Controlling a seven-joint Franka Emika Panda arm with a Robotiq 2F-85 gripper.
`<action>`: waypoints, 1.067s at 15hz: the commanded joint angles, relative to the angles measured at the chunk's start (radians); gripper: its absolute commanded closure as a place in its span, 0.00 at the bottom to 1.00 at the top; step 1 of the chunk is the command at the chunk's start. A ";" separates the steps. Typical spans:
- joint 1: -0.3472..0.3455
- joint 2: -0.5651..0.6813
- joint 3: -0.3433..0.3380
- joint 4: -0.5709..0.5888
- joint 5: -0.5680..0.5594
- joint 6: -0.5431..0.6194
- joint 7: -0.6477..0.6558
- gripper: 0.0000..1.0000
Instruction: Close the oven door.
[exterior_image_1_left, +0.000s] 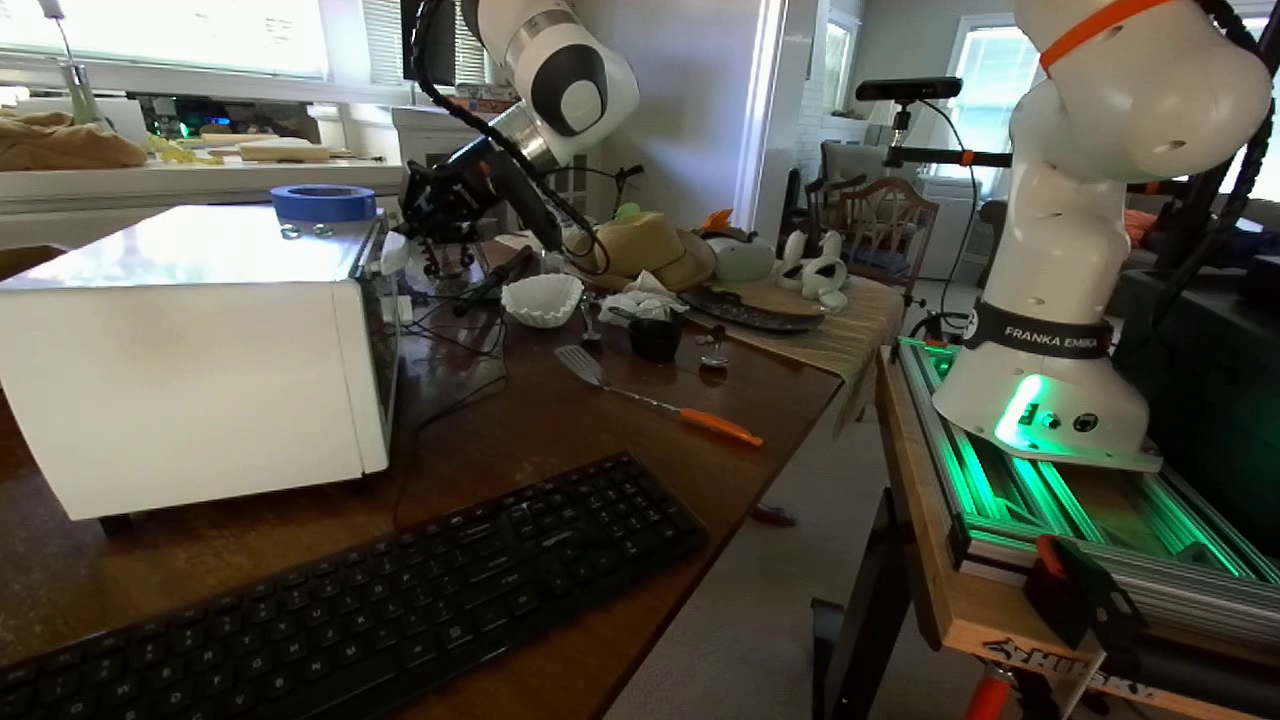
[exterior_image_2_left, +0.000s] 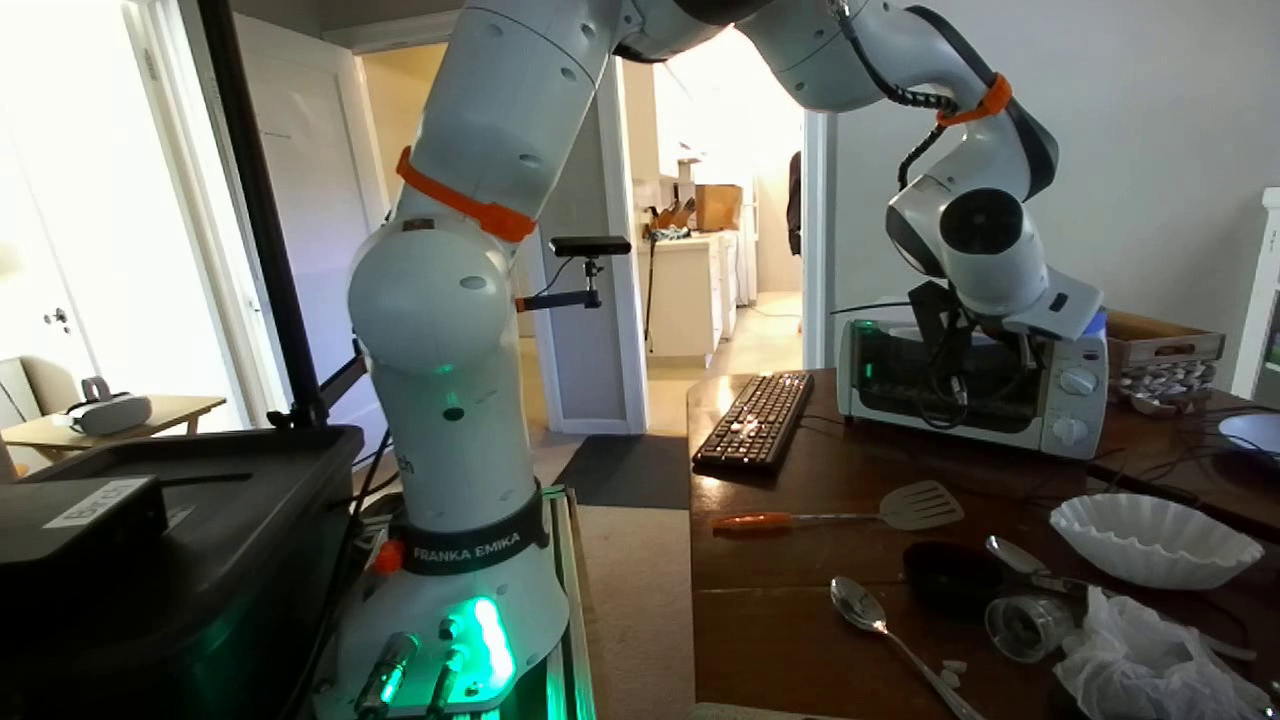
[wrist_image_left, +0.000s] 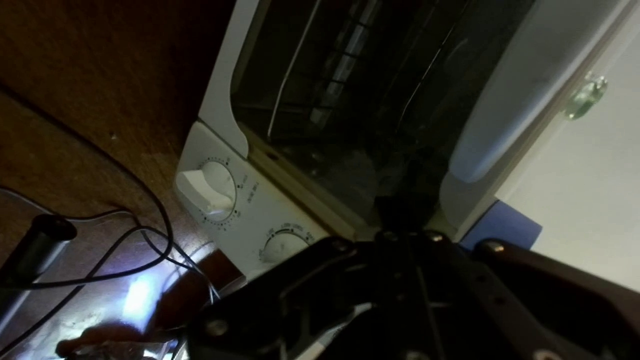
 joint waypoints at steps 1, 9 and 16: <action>0.004 -0.003 0.000 -0.001 0.040 -0.015 -0.060 1.00; 0.009 0.012 0.009 0.014 0.058 -0.014 -0.125 1.00; 0.015 -0.136 0.045 -0.163 -0.018 0.029 -0.068 1.00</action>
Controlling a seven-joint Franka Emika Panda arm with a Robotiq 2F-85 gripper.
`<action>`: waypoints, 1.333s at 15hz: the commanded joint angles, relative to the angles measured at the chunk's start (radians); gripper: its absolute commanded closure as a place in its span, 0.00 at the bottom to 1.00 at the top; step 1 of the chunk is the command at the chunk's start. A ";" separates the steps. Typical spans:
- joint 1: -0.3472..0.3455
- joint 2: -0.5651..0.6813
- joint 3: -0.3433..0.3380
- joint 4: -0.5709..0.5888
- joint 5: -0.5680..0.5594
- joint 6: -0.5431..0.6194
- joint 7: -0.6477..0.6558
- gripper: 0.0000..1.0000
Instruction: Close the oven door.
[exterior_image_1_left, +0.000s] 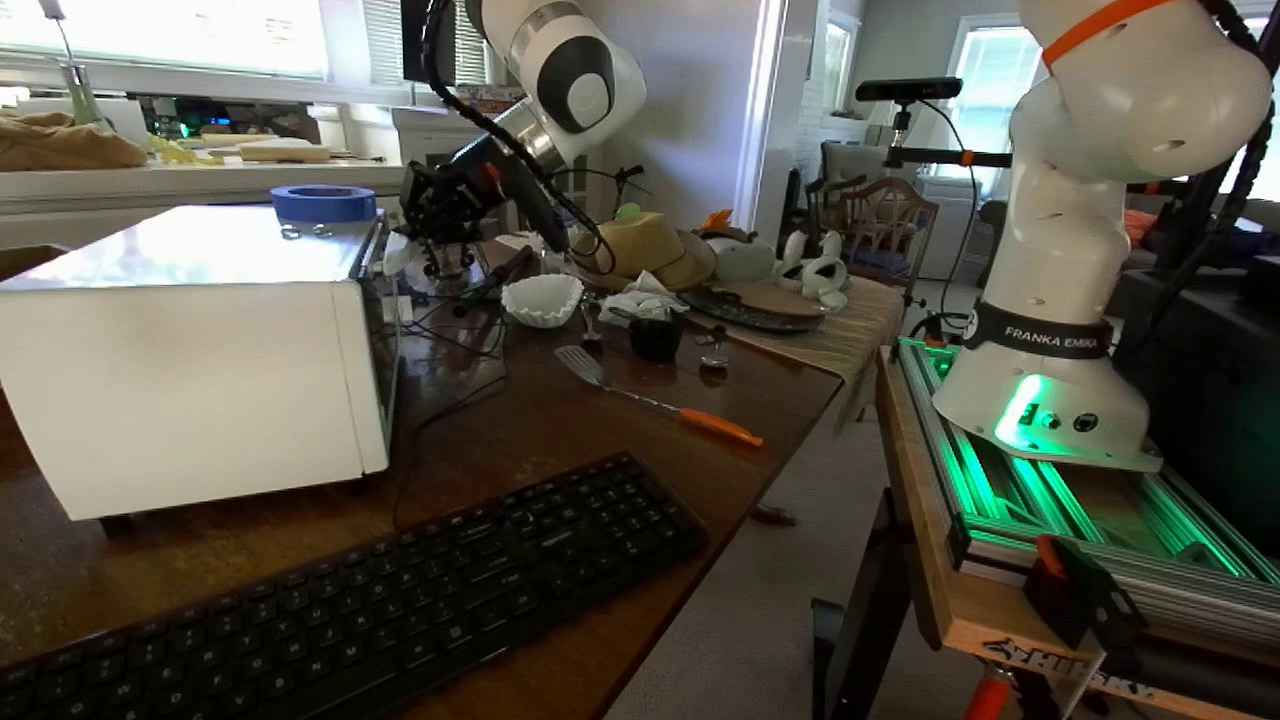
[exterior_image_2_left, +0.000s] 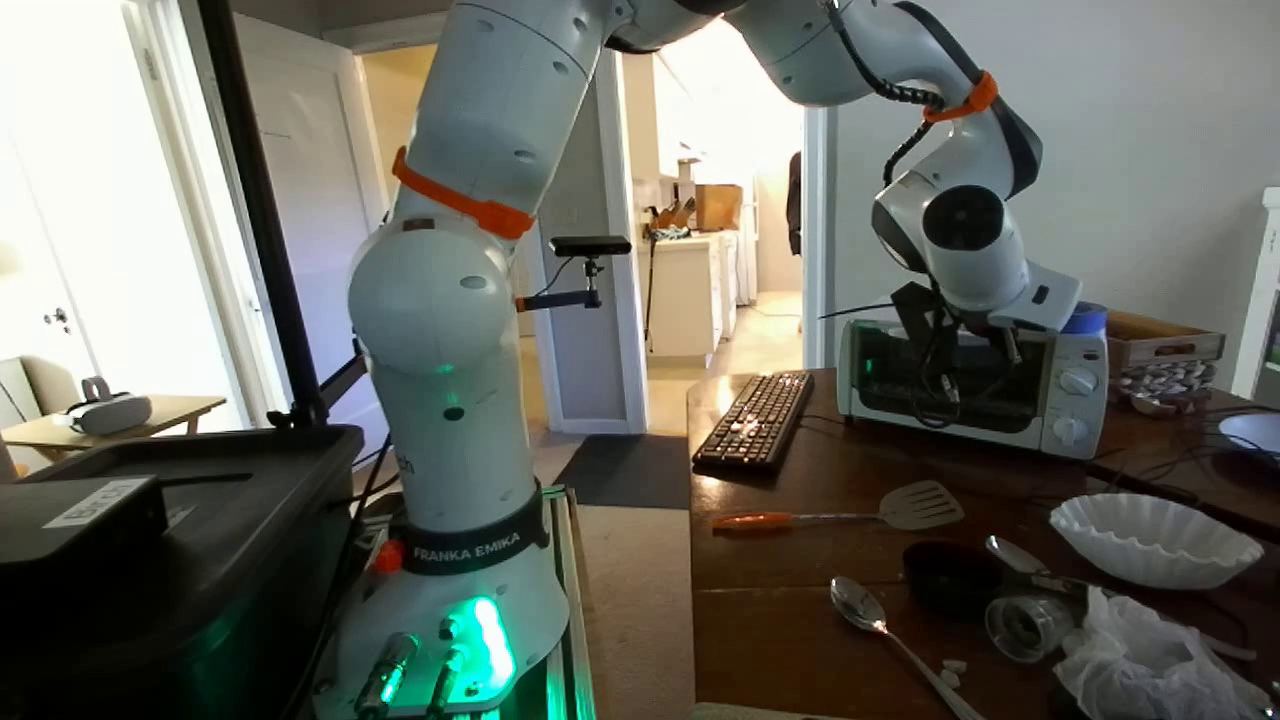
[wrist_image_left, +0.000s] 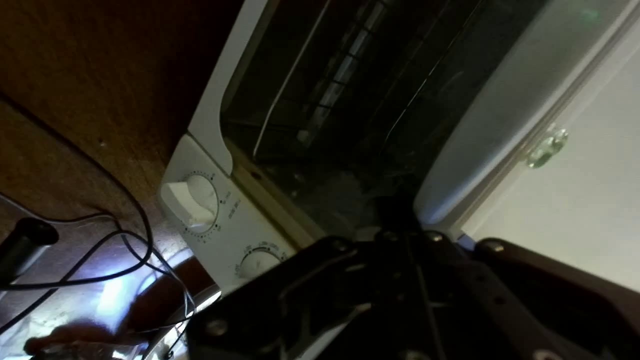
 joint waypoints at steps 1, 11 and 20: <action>0.016 -0.121 0.029 -0.143 -0.053 0.047 0.043 1.00; 0.018 -0.382 0.129 -0.465 -0.351 0.303 0.465 1.00; -0.002 -0.629 0.059 -0.657 -0.977 0.057 0.932 0.60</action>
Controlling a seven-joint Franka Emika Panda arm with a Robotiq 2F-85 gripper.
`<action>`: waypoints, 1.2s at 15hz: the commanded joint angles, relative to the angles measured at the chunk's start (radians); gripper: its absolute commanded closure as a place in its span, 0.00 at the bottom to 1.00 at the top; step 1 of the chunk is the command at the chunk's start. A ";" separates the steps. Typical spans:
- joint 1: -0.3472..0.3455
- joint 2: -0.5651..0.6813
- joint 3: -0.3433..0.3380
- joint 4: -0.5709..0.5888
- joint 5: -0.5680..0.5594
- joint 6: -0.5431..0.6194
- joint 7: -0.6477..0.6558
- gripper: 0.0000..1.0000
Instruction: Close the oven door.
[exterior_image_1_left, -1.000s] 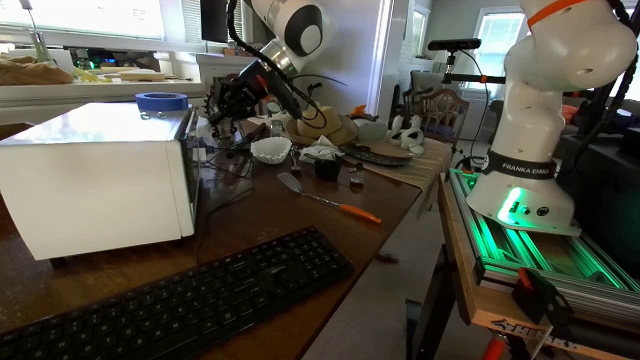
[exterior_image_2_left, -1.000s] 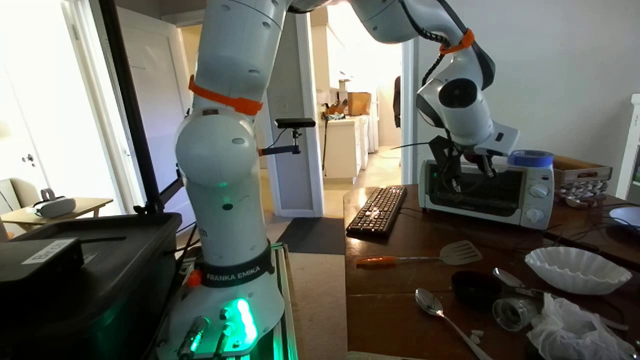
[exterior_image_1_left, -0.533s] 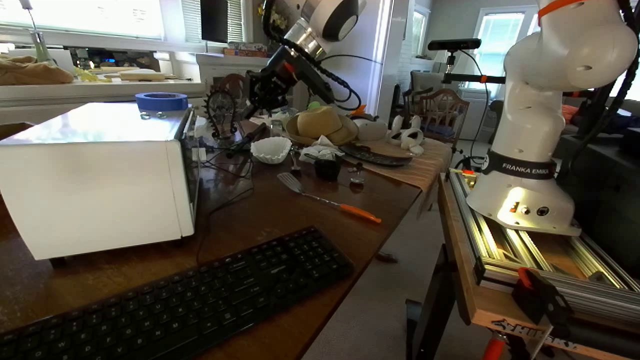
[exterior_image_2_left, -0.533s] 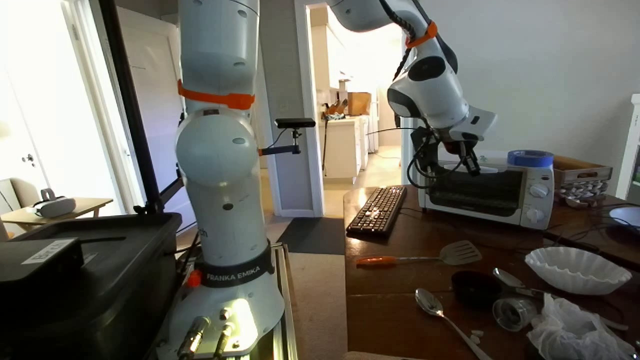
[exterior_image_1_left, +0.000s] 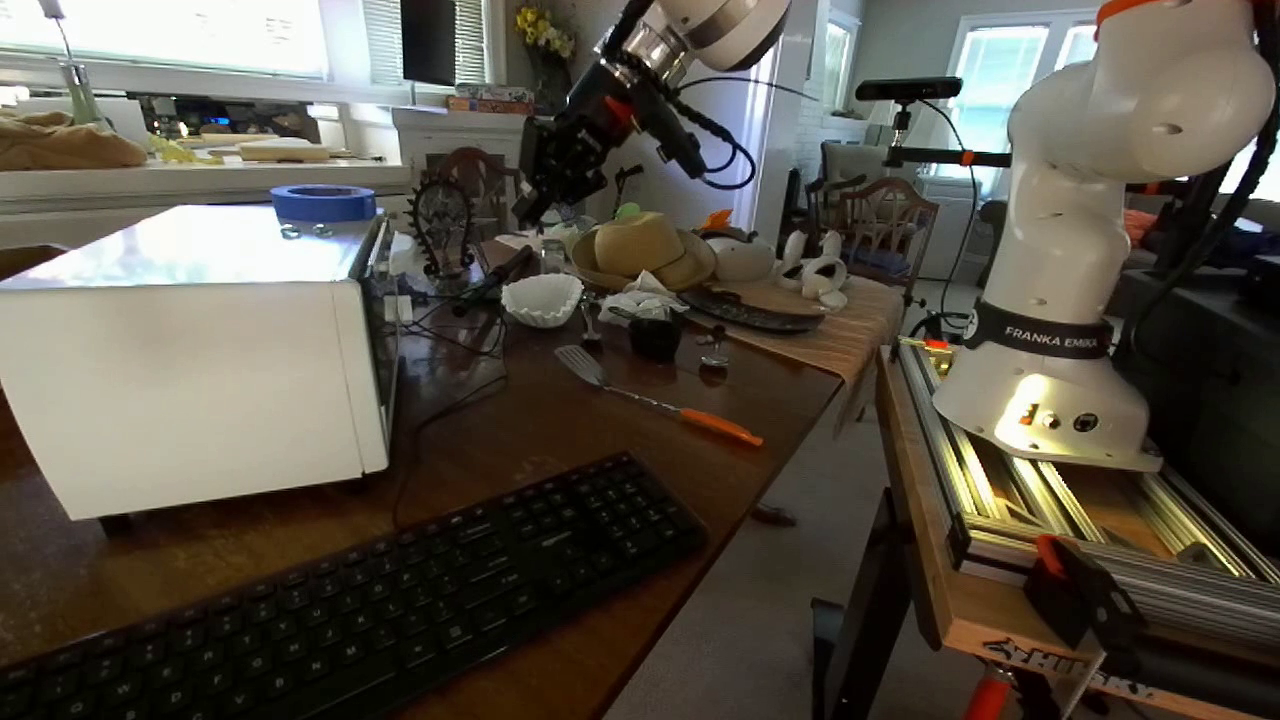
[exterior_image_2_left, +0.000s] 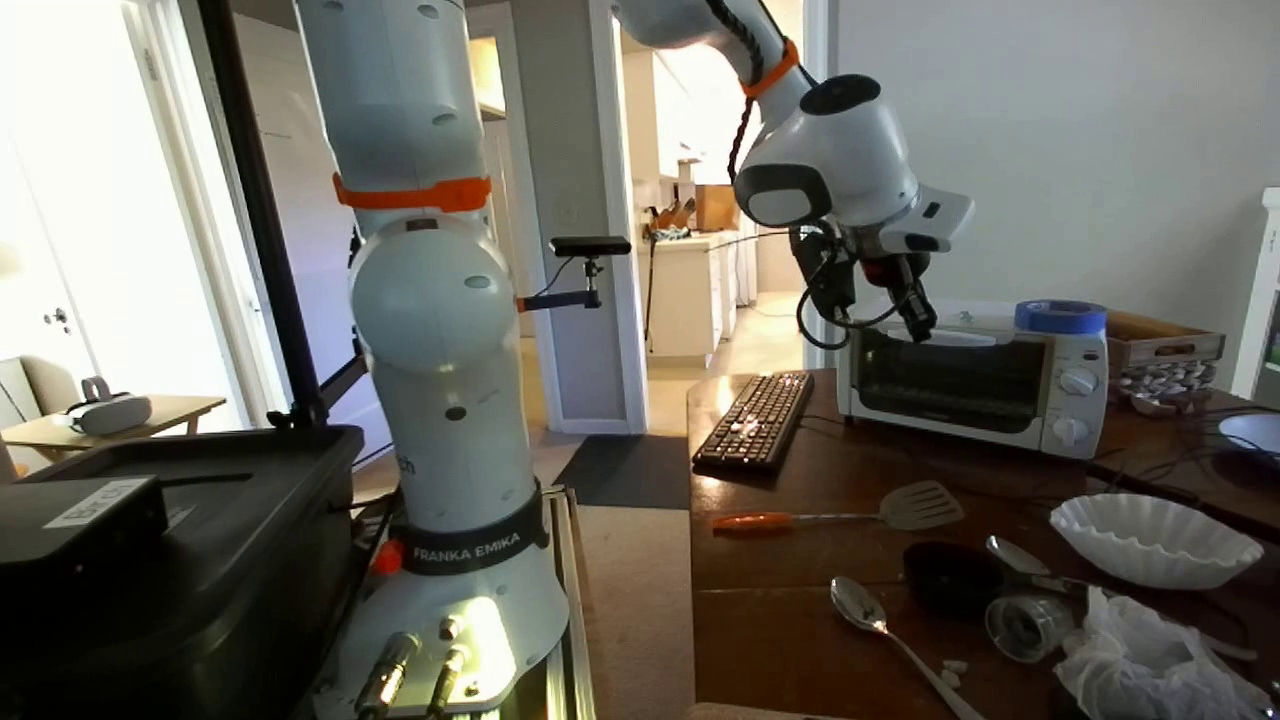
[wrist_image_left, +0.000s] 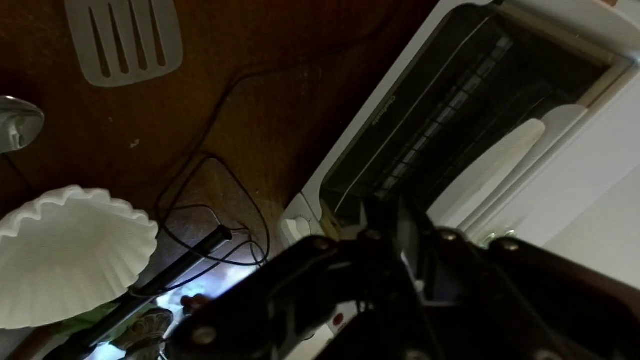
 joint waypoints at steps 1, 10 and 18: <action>-0.036 -0.171 -0.056 -0.076 -0.270 -0.235 0.189 0.53; -0.101 -0.344 -0.168 0.169 -0.662 -0.901 0.577 0.00; -0.112 -0.350 -0.171 0.206 -0.753 -0.916 0.634 0.00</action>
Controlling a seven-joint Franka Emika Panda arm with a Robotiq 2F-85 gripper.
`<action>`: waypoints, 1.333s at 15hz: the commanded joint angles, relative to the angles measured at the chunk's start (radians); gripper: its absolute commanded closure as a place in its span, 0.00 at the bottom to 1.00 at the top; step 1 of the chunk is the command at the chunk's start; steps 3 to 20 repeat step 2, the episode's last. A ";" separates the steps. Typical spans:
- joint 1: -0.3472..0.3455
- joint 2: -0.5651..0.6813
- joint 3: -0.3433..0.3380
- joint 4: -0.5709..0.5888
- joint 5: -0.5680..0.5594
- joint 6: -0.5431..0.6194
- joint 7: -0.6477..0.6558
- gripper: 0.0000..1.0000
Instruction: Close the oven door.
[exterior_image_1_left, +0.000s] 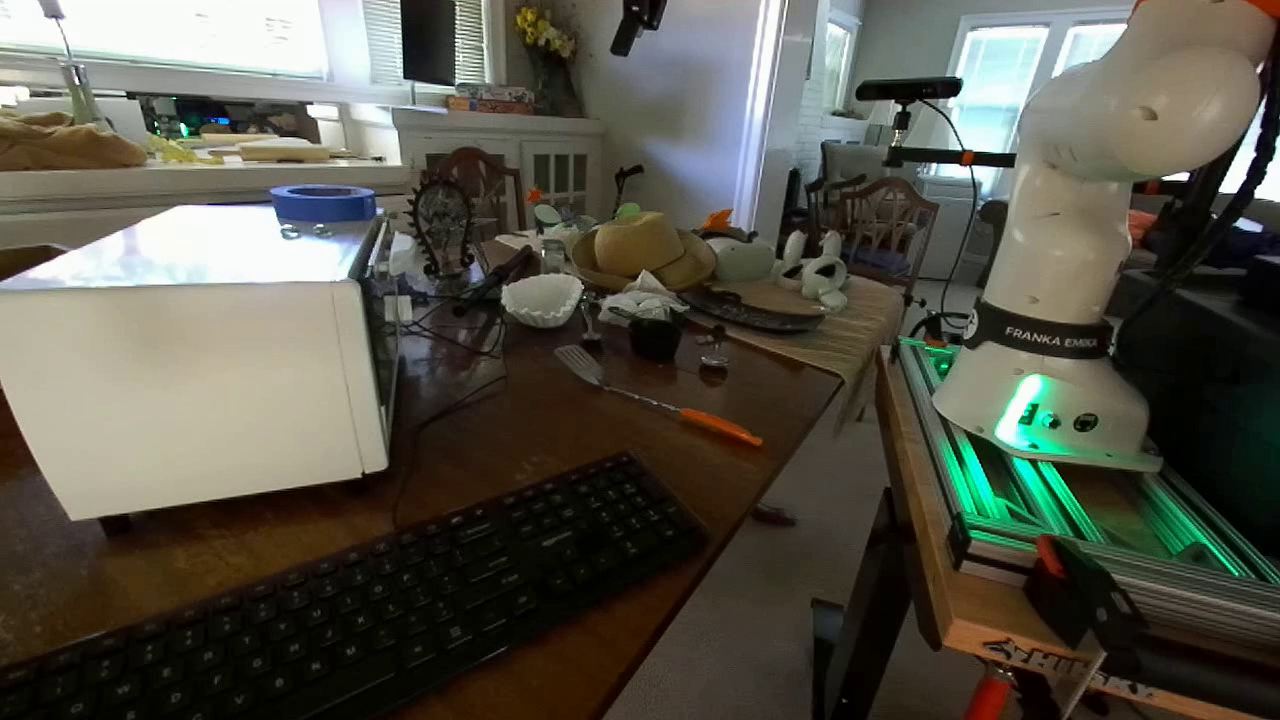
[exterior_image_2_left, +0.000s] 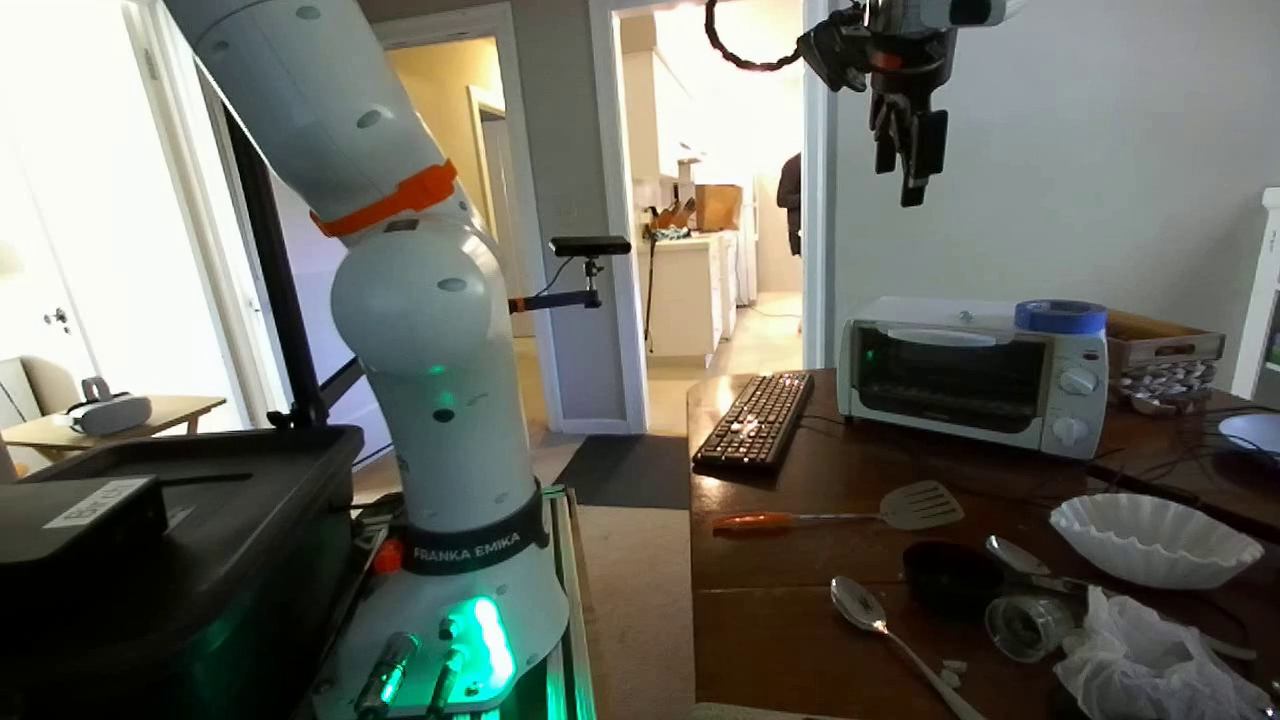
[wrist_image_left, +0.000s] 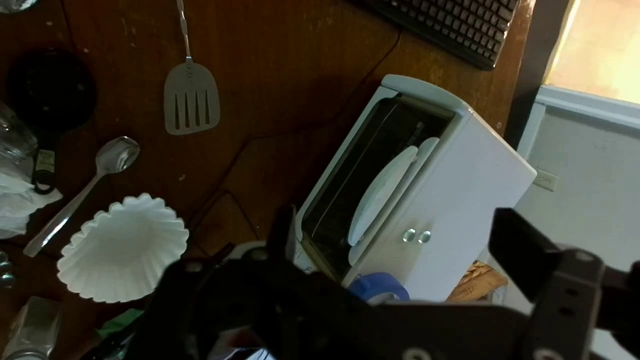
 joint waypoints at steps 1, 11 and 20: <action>0.007 0.000 -0.006 0.001 -0.003 -0.001 0.002 0.00; 0.007 0.000 -0.006 0.001 -0.003 -0.001 0.002 0.00; 0.007 0.000 -0.006 0.001 -0.003 -0.001 0.002 0.00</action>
